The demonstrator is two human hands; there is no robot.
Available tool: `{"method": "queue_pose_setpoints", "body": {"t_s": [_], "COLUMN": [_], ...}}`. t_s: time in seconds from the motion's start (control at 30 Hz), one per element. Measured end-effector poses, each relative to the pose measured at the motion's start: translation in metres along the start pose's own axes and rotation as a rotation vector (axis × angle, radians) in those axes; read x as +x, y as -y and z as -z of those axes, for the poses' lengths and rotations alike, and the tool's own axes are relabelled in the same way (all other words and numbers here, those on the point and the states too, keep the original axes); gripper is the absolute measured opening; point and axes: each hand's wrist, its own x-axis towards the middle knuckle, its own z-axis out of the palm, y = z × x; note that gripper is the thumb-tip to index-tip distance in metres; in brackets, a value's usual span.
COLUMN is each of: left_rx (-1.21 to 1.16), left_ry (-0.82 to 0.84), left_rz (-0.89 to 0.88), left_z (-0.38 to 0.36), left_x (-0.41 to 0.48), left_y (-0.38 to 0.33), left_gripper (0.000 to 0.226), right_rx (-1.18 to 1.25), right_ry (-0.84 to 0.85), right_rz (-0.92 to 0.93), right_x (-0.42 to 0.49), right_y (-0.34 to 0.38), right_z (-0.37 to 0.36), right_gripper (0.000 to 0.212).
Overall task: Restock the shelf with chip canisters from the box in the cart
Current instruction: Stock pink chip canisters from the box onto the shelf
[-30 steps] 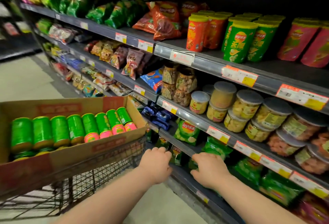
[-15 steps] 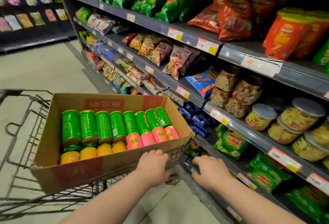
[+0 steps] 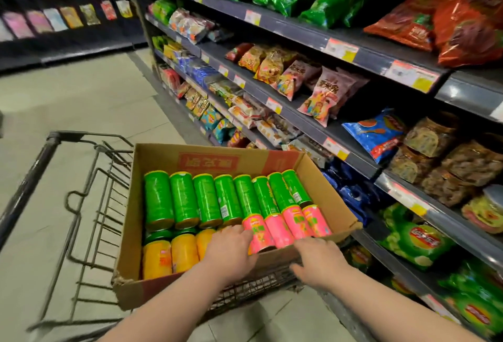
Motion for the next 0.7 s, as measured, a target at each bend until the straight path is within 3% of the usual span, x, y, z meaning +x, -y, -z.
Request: {"method": "queue_pose_setpoints", "body": {"t_s": [0.3,0.7], "left_rx": [-0.073,-0.157], "left_ry": [0.067,0.285], "left_rz": [0.131,0.279], "left_z": [-0.003,-0.021], "left_x": [0.013,0.071], "left_y": [0.029,0.039], "left_gripper": [0.045,0.049], "right_rx": [-0.013,-0.014], "right_ry": [0.033,0.257], "right_rz": [0.036,0.073], "right_x": [0.061,0.152], "right_y": [-0.004,-0.038], "right_z": [0.009,0.0], "right_gripper": [0.043,0.038]}}
